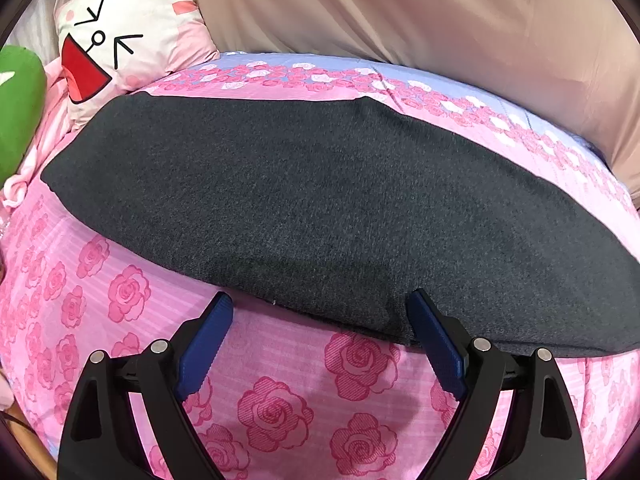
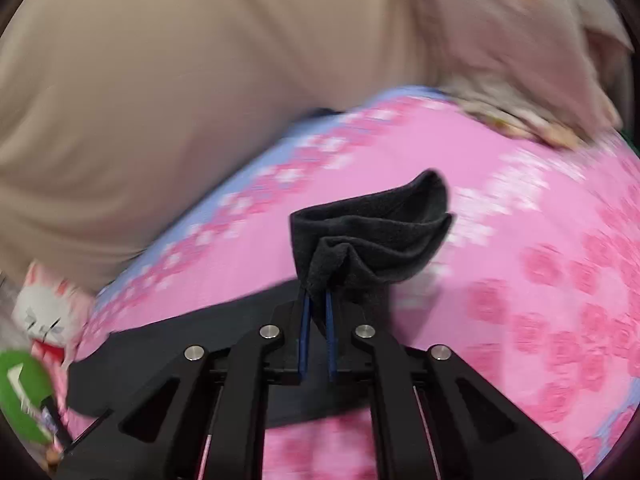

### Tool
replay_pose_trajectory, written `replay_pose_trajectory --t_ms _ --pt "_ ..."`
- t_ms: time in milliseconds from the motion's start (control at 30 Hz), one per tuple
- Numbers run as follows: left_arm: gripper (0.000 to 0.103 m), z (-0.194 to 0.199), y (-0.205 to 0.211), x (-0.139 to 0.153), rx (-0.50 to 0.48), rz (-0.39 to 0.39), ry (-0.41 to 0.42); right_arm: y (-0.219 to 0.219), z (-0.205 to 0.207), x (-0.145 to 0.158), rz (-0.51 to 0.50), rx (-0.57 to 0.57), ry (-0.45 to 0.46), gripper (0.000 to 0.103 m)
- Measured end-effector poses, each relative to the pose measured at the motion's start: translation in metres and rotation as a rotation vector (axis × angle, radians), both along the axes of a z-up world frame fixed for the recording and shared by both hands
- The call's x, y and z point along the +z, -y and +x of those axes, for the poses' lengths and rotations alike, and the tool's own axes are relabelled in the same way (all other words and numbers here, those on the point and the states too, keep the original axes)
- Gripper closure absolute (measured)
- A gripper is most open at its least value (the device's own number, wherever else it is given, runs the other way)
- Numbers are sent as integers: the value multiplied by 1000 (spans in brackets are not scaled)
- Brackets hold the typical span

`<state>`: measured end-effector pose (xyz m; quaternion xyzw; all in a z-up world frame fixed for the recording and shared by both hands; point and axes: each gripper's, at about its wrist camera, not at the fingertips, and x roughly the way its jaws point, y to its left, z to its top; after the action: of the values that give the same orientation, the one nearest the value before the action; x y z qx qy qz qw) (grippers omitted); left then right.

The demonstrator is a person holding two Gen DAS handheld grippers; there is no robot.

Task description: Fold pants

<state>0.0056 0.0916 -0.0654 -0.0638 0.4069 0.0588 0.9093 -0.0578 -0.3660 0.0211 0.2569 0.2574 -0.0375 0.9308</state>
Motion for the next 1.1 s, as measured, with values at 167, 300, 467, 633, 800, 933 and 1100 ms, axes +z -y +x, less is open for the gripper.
replay_pose_trajectory --t_ms 167,300,467,633,800,933,1100 --pt "16 -4 -9 2 -3 -80 43 -114 56 25 -26 281 34 97" --pt "16 -6 -12 2 -13 -103 53 -209 104 10 -82 465 -19 97" --pt "16 -9 -16 2 -24 -127 63 -305 133 -56 -194 626 -189 92" --pt "16 -11 -20 2 -28 -152 72 -293 104 -65 -192 618 -200 74" --pt "16 -11 -20 2 -31 -160 75 -217 37 -30 -169 444 -83 36" --pt "16 -11 -21 2 -32 -164 75 -158 10 -32 -175 285 -116 36" --pt "16 -12 -24 2 -30 -182 82 -119 13 -69 -80 213 -187 42"
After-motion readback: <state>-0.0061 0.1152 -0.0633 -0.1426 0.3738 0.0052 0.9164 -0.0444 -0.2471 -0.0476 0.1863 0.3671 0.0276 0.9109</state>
